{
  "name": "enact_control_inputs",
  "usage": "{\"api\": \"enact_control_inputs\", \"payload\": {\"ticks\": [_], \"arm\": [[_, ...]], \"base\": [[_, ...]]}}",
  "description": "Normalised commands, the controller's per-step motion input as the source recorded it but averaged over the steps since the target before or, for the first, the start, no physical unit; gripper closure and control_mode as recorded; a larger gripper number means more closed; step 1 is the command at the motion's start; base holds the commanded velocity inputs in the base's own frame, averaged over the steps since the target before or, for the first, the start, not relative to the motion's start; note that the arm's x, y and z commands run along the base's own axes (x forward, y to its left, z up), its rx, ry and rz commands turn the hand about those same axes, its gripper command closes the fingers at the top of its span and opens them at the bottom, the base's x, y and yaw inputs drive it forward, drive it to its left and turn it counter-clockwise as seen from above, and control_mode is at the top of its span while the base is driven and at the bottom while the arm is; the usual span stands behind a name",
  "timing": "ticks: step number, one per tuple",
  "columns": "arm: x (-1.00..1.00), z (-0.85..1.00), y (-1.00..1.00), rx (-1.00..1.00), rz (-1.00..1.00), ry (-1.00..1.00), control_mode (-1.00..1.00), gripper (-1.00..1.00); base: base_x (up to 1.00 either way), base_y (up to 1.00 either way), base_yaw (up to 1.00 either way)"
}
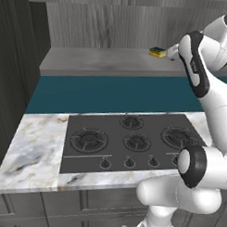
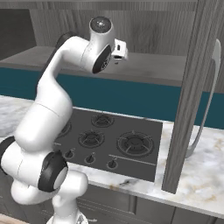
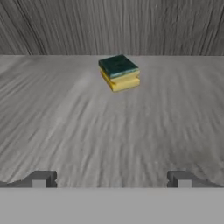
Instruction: Locate and retrieve the soap dispenser and sponge from the cabinet. Place them next to the sink.
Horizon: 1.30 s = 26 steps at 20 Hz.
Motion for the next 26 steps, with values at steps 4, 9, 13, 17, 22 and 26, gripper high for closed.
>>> {"api": "enact_control_inputs", "payload": {"ticks": [4,9,13,17,22,26], "arm": [[0.66,0.0,-0.15,0.0,0.0,0.11,-1.0,-1.0],[0.66,0.0,-0.09,0.0,0.02,0.1,-1.0,-1.0],[0.53,0.0,-0.01,0.0,0.08,0.02,-1.0,-1.0],[0.36,-0.06,0.0,0.0,0.12,-0.06,-1.0,-1.0],[0.29,-0.13,0.0,0.0,0.13,-0.11,-1.0,-1.0],[0.23,-0.08,0.0,0.0,0.1,-0.06,-1.0,-1.0]], "base": [[0.0,0.0,0.0],[0.0,0.0,0.0],[0.0,0.0,0.0],[0.0,0.0,0.0],[0.0,0.0,0.0],[0.0,0.0,0.0]]}}
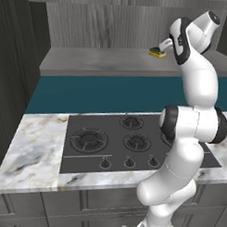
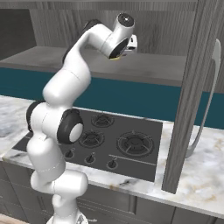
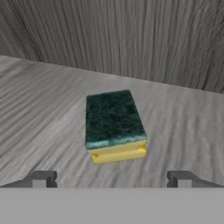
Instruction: Locate and retrieve the soap dispenser and sponge from the cabinet. Place them next to the sink.
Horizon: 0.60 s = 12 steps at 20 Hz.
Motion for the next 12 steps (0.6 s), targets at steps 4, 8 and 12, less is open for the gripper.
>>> {"api": "enact_control_inputs", "payload": {"ticks": [4,8,12], "arm": [[0.09,0.0,0.0,0.0,0.01,0.01,-1.0,-1.0],[0.11,0.0,0.0,0.0,0.0,0.03,-1.0,-1.0],[0.17,0.0,0.02,-0.01,0.0,0.02,-1.0,-1.0]], "base": [[0.0,0.0,0.0],[0.0,0.0,0.0],[0.0,0.0,0.0]]}}
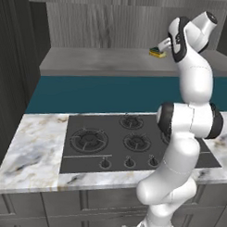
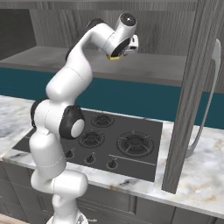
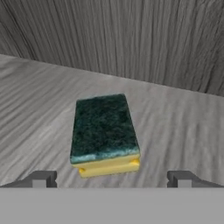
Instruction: Locate and retrieve the soap dispenser and sponge from the cabinet. Place them next to the sink.
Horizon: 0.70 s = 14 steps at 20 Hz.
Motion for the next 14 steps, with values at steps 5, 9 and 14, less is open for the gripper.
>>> {"api": "enact_control_inputs", "payload": {"ticks": [5,9,14], "arm": [[0.19,-0.02,0.03,0.0,0.0,0.0,-1.0,-1.0],[0.16,-0.07,0.0,0.0,0.01,0.0,-1.0,-1.0],[0.13,-0.09,0.0,0.0,0.01,0.0,-1.0,-1.0]], "base": [[0.0,0.0,0.0],[0.0,0.0,0.0],[0.0,0.0,0.0]]}}
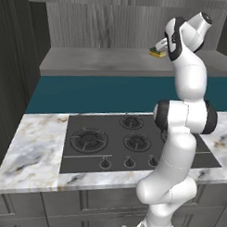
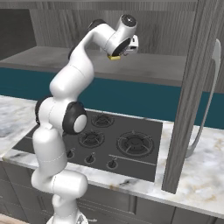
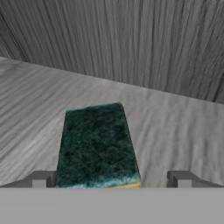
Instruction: Locate and retrieve the soap dispenser and sponge from the cabinet. Place them next to the sink.
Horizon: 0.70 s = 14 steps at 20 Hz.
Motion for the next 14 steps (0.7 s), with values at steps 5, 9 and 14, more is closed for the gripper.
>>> {"api": "enact_control_inputs", "payload": {"ticks": [5,9,14], "arm": [[0.11,-0.03,0.03,0.0,0.01,0.0,-1.0,-1.0],[0.1,-0.01,0.07,0.0,0.0,0.01,-1.0,-1.0],[0.09,-0.04,0.07,0.0,0.0,0.0,-1.0,-1.0]], "base": [[0.0,0.0,0.0],[0.0,0.0,0.0],[0.0,0.0,0.0]]}}
